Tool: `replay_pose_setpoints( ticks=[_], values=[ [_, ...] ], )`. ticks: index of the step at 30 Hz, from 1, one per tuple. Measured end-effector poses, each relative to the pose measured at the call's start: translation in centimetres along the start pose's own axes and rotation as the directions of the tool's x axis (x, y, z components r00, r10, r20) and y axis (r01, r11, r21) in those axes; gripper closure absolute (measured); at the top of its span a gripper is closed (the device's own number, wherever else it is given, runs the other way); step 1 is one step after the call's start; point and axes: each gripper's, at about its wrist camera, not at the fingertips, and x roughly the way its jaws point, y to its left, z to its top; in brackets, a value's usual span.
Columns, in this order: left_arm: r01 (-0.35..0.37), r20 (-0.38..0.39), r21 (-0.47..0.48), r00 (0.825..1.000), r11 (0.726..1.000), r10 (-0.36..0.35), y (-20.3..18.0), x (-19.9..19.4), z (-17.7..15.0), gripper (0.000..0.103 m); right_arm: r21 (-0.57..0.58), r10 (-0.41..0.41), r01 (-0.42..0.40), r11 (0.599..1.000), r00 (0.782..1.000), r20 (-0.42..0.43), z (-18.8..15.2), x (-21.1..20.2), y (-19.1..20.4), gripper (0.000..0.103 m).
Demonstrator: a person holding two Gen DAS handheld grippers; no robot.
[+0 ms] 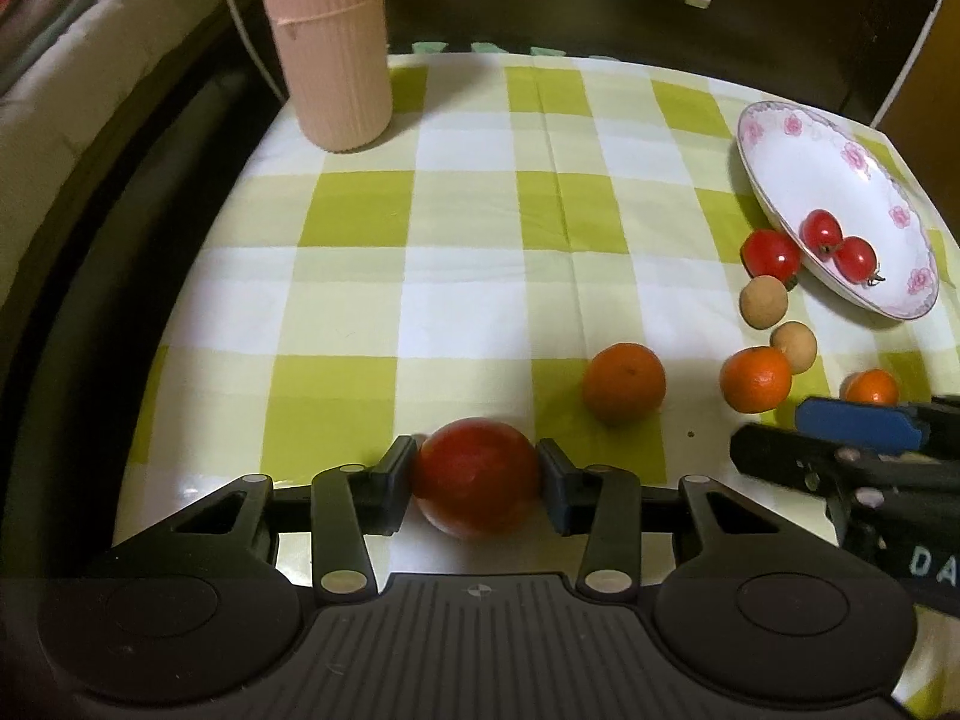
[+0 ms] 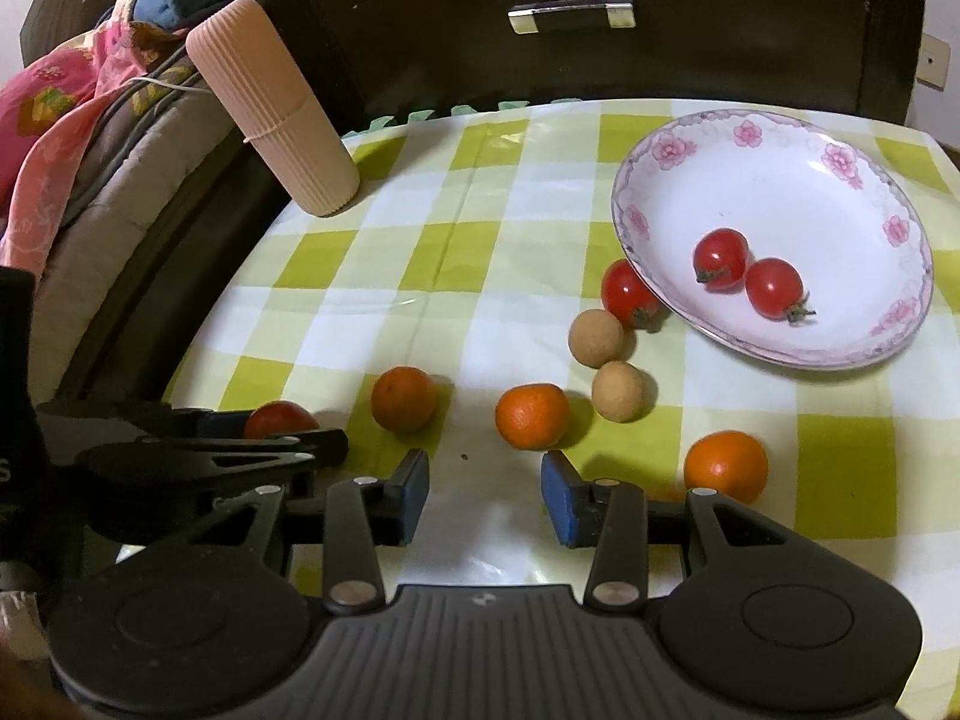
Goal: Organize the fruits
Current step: 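Grasp the large red tomato with the left gripper while the right gripper grasps a tangerine, then carry the large tomato and the tangerine over the white floral bowl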
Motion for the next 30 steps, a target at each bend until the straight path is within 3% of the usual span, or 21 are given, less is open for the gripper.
replay_pose_setpoints(
  ticks=[8,17,21,23,26,30],
  values=[
    [-0.017,-0.058,-0.103,0.998,0.995,0.011,2.3,-0.9,-1.3,0.052,-0.039,0.020,-0.019,0.999,0.999,0.025,2.2,1.5,2.2,0.063],
    [-0.010,-0.060,-0.102,0.998,0.995,0.004,2.6,-1.1,-1.6,0.051,-0.159,0.008,-0.018,0.987,0.998,-0.059,3.2,4.6,5.0,0.063],
    [-0.003,-0.060,-0.103,0.998,0.995,-0.003,2.7,-1.0,-1.6,0.051,-0.190,-0.040,0.019,0.982,0.993,-0.108,2.9,6.4,5.5,0.063],
    [-0.001,-0.059,-0.102,0.998,0.995,-0.005,2.7,-1.0,-1.5,0.049,-0.209,-0.043,0.023,0.978,0.995,-0.092,2.6,6.3,5.6,0.063],
    [-0.002,-0.058,-0.099,0.998,0.995,-0.003,2.7,-1.0,-1.5,0.050,-0.194,-0.049,0.033,0.980,0.995,-0.081,2.5,6.1,5.2,0.071],
    [0.003,-0.053,-0.112,0.999,0.994,-0.008,2.9,-1.1,-1.5,0.052,-0.140,-0.027,0.017,0.990,0.997,-0.070,2.5,5.4,4.3,0.072]
  ],
)
